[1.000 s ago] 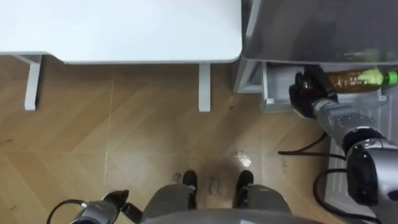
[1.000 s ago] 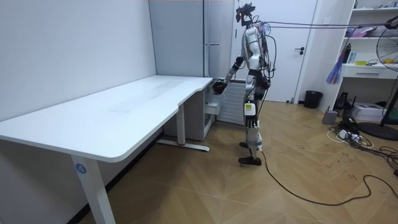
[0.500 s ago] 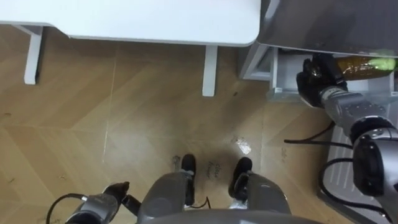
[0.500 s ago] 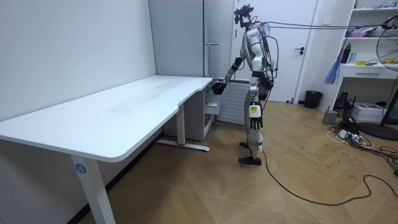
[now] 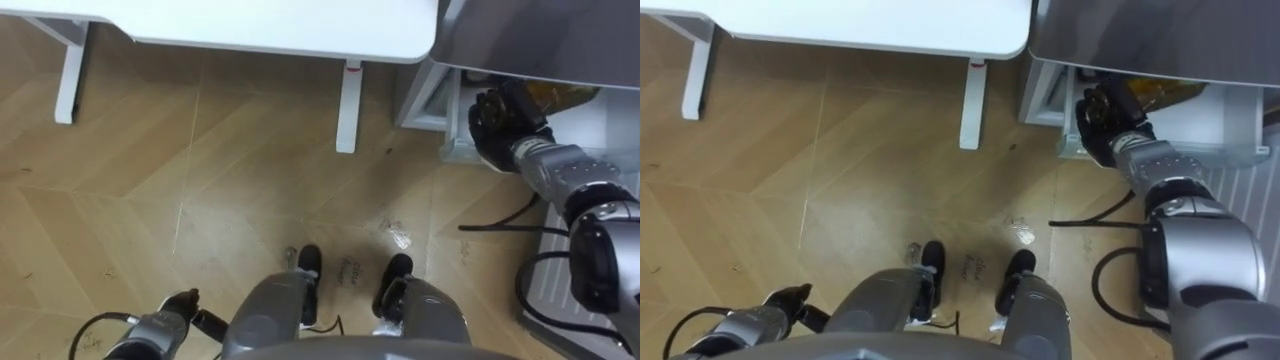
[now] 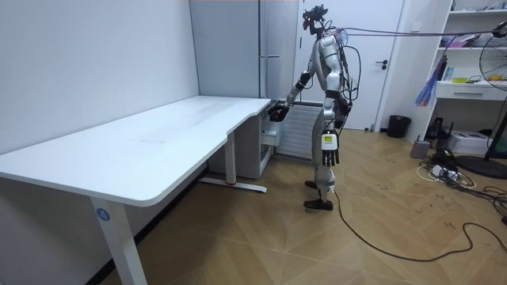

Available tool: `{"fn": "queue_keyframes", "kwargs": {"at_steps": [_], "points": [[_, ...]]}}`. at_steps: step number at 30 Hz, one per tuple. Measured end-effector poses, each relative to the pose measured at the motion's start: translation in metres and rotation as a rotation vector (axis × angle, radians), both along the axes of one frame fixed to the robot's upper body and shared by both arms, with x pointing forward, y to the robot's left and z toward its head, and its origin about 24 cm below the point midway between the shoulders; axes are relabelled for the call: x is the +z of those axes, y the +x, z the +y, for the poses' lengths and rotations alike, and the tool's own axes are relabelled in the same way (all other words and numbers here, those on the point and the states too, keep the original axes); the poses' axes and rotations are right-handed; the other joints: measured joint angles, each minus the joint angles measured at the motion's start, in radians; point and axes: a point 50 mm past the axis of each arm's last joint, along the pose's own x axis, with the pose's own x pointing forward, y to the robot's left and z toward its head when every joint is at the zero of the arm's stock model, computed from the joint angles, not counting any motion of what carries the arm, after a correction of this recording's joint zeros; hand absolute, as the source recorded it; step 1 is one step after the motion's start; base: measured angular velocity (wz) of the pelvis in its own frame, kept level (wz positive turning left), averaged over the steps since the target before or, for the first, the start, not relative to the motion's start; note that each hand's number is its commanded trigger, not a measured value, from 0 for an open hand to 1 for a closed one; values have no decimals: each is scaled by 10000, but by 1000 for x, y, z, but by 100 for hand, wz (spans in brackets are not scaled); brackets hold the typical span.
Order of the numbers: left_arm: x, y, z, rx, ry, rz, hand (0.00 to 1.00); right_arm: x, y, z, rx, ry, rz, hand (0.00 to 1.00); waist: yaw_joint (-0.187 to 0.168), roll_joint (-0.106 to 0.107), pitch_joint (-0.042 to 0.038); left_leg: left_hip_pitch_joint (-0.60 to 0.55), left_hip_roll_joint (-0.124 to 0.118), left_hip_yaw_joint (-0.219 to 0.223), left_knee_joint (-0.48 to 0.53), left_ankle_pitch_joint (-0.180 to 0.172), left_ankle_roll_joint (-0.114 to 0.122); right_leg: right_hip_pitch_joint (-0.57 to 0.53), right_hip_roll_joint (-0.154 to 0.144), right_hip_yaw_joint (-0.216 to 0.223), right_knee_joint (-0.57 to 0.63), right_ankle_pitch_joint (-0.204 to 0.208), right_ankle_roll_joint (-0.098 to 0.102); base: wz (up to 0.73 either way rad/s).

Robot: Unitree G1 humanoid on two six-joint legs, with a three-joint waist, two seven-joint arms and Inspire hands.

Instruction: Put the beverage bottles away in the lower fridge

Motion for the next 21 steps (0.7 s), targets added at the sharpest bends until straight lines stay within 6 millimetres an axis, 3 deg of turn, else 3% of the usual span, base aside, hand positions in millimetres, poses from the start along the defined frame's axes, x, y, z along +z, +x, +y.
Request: {"fn": "queue_keyframes", "kwargs": {"at_steps": [21], "points": [[1, 0, 4, -29, 108, 23, 0, 5, 1, -9, 349, -462, -11, 0, -27, -221, -33, 56, 21, 11, 105, 0, -1, 89, 44, 28, -54, 47, -17, 0]]}}
